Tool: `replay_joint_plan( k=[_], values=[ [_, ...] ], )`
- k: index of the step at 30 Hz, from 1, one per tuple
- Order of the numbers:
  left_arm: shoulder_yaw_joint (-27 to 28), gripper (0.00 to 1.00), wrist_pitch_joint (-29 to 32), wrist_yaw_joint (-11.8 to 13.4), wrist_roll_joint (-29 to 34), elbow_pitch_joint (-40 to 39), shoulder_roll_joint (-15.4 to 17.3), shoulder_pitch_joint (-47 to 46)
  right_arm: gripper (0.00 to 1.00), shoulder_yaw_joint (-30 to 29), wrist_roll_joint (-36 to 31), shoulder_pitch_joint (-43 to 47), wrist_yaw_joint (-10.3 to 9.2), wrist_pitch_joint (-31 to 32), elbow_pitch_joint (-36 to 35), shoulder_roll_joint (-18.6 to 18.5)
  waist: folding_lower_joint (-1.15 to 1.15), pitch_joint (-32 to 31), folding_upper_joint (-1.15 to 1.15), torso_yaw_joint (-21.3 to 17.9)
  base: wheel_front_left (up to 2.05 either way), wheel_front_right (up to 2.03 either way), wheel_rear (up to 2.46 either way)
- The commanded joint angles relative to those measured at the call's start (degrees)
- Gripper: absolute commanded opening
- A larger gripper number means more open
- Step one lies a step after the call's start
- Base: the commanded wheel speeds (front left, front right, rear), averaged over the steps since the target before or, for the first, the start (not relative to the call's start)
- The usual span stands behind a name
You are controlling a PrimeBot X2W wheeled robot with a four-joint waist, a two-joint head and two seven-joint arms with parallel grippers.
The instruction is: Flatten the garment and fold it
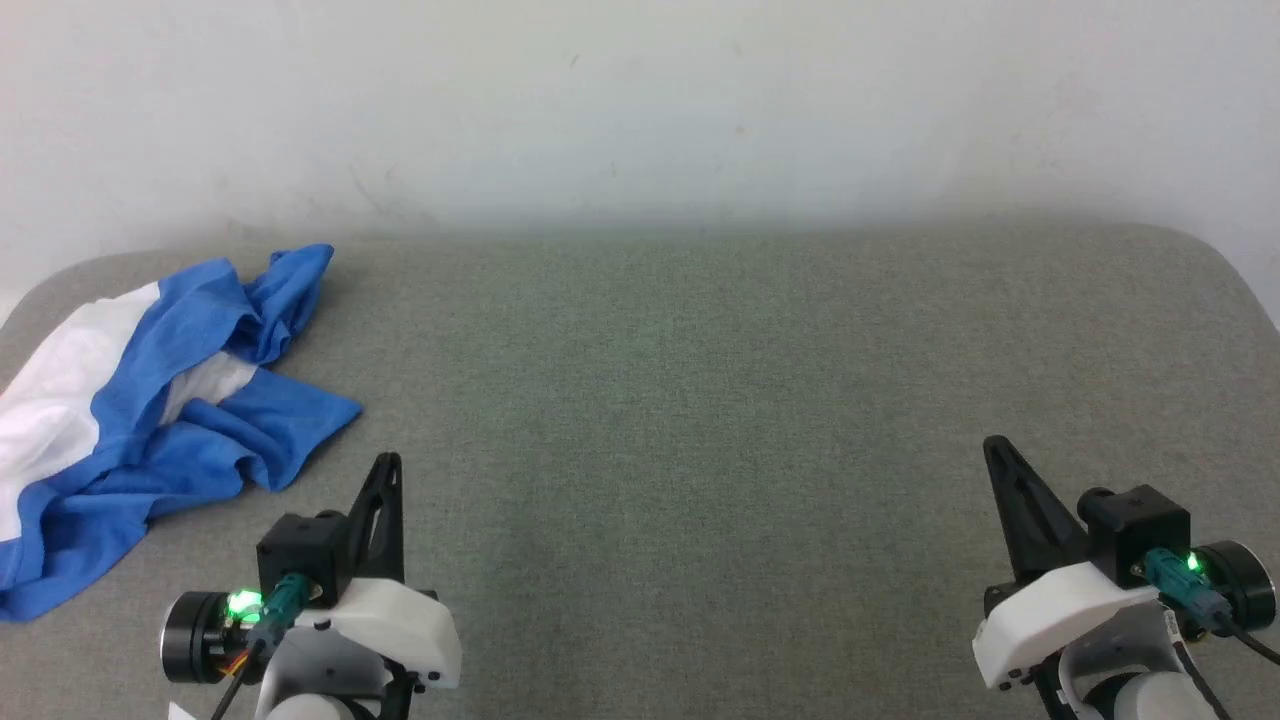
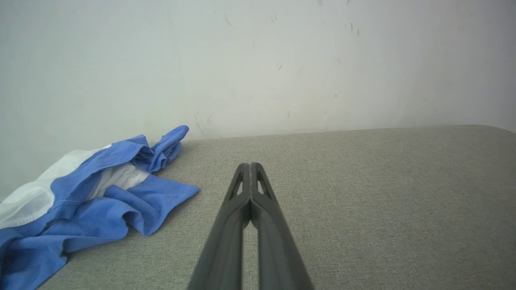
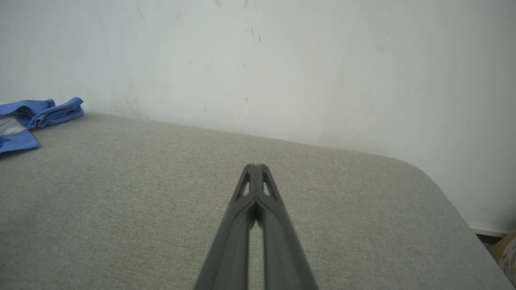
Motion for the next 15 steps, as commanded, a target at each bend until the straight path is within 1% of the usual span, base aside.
replay_joint_plan(
  k=[1, 15],
  values=[
    [0.2, 0.0, 0.0, -0.1, 0.4, -0.3, -0.3, 0.3, 0.0, 0.0, -0.4, -0.4, -0.11, 0.0, -0.4, 0.2, 0.0, 0.0, 0.0, 0.0, 0.0, 0.0, 0.0],
    [0.2, 0.0, 0.0, -0.1, 0.4, -0.3, -0.3, 0.3, 0.0, 0.0, -0.4, -0.4, -0.11, 0.0, -0.4, 0.2, 0.0, 0.0, 0.0, 0.0, 0.0, 0.0, 0.0]
  ],
)
